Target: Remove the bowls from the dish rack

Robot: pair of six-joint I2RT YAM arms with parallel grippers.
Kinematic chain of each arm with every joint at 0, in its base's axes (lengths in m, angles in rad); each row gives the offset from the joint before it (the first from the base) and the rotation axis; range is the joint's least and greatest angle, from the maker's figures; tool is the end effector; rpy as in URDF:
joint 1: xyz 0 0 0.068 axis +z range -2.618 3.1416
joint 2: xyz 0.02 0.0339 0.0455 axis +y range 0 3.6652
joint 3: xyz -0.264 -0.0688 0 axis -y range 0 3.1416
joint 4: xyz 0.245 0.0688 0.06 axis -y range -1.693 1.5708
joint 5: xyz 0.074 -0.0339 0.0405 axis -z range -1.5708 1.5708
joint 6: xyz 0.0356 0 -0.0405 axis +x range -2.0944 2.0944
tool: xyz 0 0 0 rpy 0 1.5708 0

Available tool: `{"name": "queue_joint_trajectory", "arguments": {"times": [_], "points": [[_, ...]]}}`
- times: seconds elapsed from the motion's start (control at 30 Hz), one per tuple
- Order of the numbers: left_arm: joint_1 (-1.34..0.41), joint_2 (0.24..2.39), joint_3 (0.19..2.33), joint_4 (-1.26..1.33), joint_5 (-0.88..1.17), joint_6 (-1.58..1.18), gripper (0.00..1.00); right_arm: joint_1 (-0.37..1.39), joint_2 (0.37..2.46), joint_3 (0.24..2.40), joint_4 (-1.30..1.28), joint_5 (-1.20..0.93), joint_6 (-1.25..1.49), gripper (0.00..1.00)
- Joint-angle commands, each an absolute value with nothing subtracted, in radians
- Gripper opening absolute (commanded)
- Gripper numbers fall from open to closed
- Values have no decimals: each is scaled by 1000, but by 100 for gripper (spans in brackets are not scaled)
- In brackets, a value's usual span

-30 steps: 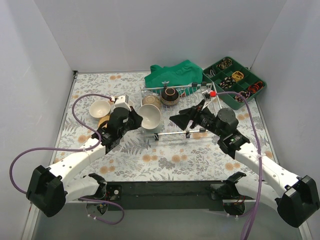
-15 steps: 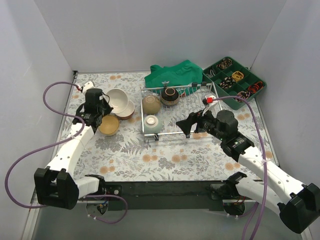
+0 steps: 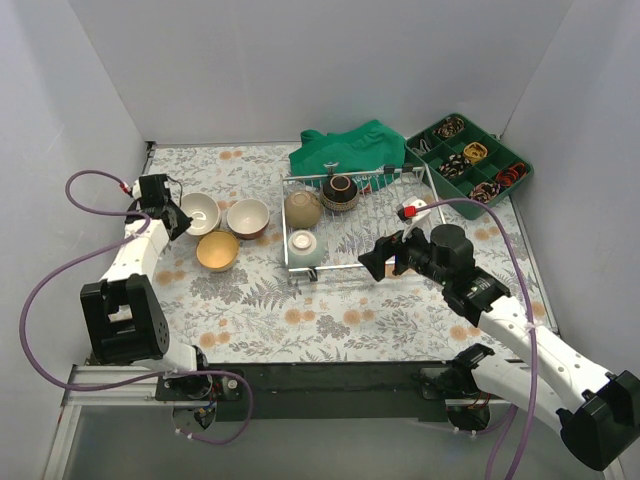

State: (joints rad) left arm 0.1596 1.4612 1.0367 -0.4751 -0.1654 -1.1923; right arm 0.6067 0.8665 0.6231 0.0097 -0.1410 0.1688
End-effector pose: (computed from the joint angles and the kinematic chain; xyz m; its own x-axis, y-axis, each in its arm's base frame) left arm 0.3021 0.0546 0.2442 -0.0461 -0.9358 -0.3496 -0.8137 0.2382 -0.5303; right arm 0.1677 0.1225 0.2886 -0.3013 -0.0066 -0.9535 -0.6352 0.7472 0.1955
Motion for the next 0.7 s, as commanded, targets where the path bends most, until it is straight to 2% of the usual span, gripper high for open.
{"name": "queue_joint_trajectory", "arguments": {"times": [0.0,0.37,0.47,0.6,0.67], "points": [[175,1469,1118,-403,-110,-1192,0,604,842,609,8,-152,120,99],[190,1566,1112,-391,-89,-1180,2,606,861,614,6,-169,115,99],[192,1574,1109,-391,-87,-1175,12,604,868,617,5,-178,115,99],[193,1575,1106,-391,-86,-1161,29,604,876,624,2,-186,117,99],[192,1572,1106,-394,-81,-1157,34,604,880,627,2,-187,117,99]]}}
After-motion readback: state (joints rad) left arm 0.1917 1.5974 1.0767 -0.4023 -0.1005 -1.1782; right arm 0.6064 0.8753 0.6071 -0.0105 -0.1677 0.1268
